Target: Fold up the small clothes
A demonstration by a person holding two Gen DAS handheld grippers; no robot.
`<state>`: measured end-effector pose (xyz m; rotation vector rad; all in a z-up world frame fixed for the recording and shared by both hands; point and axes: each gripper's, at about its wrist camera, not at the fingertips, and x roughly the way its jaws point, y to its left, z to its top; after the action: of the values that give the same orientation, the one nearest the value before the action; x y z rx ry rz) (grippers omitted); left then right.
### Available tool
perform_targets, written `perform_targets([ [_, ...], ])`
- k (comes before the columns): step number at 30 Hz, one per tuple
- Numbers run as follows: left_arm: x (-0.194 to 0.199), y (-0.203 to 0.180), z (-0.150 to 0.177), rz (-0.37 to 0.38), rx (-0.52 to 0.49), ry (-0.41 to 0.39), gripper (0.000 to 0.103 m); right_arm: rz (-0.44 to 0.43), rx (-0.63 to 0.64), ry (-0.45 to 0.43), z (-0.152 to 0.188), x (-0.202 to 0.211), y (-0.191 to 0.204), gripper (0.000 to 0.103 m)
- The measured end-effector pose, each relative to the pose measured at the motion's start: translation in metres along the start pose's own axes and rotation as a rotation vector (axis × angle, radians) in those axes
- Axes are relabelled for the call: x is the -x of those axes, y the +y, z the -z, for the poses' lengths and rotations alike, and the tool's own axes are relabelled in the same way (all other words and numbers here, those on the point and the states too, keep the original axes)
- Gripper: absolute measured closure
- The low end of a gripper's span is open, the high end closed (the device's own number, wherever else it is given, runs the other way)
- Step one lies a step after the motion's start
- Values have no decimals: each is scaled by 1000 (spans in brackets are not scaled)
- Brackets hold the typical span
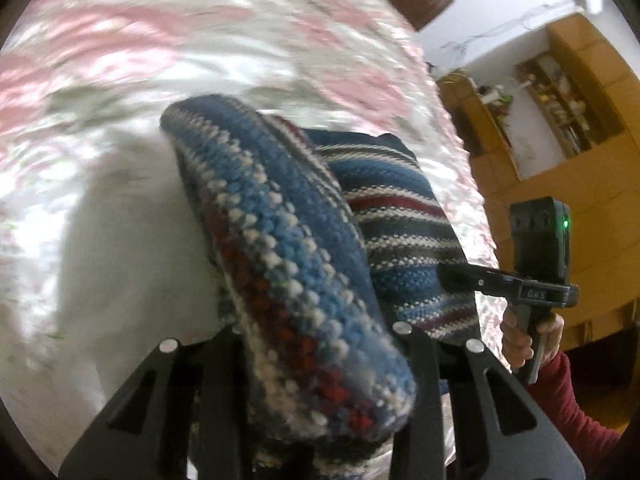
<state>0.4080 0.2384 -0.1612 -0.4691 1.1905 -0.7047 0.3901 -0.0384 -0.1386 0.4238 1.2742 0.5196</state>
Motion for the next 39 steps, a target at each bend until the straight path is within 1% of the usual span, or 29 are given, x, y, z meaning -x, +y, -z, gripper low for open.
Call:
perform_targets([
  [1,-6,-15,3,12,-8,-2,73,11,2,-11,6,19,-8,62],
  [2,-11,-25,6,21,-12,-2,73,17,3,-17,9,27,-12,62],
  [5,-40,-74,16,39,-45,3,73,51,10,-45,23,70,-37,62],
  [8,-61,-107,28,26,-71,5,73,88,8,-68,38,106,-68,62],
  [11,-91,-140,41,-4,-92,16,73,111,-5,-72,51,125,-102,62],
  [13,-111,-148,53,-24,-90,34,73,115,-34,-64,60,130,-128,62],
  [15,-131,-147,64,-38,-63,56,73,123,-77,-53,69,127,-153,62],
  [17,-147,-140,76,-66,-41,72,73,112,-131,-34,80,118,-178,62],
  [19,-158,-133,89,-103,-31,73,71,93,-159,-30,92,108,-196,61],
  [22,-162,-115,103,-104,24,52,69,30,-198,-61,102,104,-211,59],
  [24,-163,-110,109,-105,43,28,69,24,-205,-67,104,101,-214,54],
  [25,-163,-110,111,-116,38,21,68,27,-208,-65,105,100,-213,53],
  [26,-161,-111,113,-128,34,16,68,34,-203,-68,106,102,-209,49],
  [27,-159,-114,113,-135,35,13,67,46,-200,-71,107,105,-206,42],
  [28,-155,-116,114,-139,40,9,65,59,-199,-73,107,107,-201,40],
  [30,-141,-118,121,-138,58,-1,63,75,-186,-79,118,119,-194,33],
  [32,-127,-119,131,-148,75,-16,58,68,-196,-75,132,127,-191,27],
  [35,-113,-119,148,-164,74,-29,54,42,-229,-40,161,129,-191,25],
  [36,-112,-119,155,-165,79,-22,50,26,-240,-28,171,127,-191,25],
  [38,-114,-118,163,-165,90,-4,48,1,-264,-2,183,120,-193,25],
  [39,-118,-114,168,-172,104,7,48,6,-283,16,188,112,-195,31],
])
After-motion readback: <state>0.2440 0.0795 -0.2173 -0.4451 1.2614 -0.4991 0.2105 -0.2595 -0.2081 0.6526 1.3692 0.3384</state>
